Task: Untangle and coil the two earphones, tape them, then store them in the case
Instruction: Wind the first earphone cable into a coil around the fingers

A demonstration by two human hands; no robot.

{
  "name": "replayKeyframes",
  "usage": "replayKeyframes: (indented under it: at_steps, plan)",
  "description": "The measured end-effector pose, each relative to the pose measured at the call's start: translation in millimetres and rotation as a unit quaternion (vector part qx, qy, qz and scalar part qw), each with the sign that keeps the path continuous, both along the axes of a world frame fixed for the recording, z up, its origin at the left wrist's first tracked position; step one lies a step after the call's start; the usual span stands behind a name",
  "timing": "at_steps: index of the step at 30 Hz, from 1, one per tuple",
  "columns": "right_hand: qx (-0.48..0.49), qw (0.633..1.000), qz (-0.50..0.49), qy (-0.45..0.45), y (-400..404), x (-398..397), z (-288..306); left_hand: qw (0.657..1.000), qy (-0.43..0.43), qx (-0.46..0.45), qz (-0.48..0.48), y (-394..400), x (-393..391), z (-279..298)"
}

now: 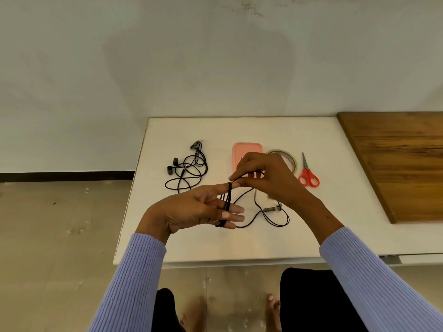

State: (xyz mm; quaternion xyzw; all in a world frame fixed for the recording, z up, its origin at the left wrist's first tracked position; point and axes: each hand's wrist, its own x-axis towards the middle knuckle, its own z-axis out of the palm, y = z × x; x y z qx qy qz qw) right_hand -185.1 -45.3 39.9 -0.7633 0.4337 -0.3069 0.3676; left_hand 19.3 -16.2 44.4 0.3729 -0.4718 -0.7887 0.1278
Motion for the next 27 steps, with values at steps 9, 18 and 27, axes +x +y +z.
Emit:
replayKeyframes:
  at_steps: [9, 18, 27]
  plan:
    - [0.065, 0.994, -0.052, -0.077, -5, -9, 5, 0.991, 0.129, 0.004, -0.045, 0, 3, 6]
    - [0.086, 0.992, -0.049, -0.075, -2, -6, 7, 0.984, 0.164, -0.003, -0.069, 0, 2, 9]
    - [0.175, 0.979, -0.050, -0.091, 7, 14, 4, 0.960, 0.256, 0.005, 0.115, -2, -6, 15]
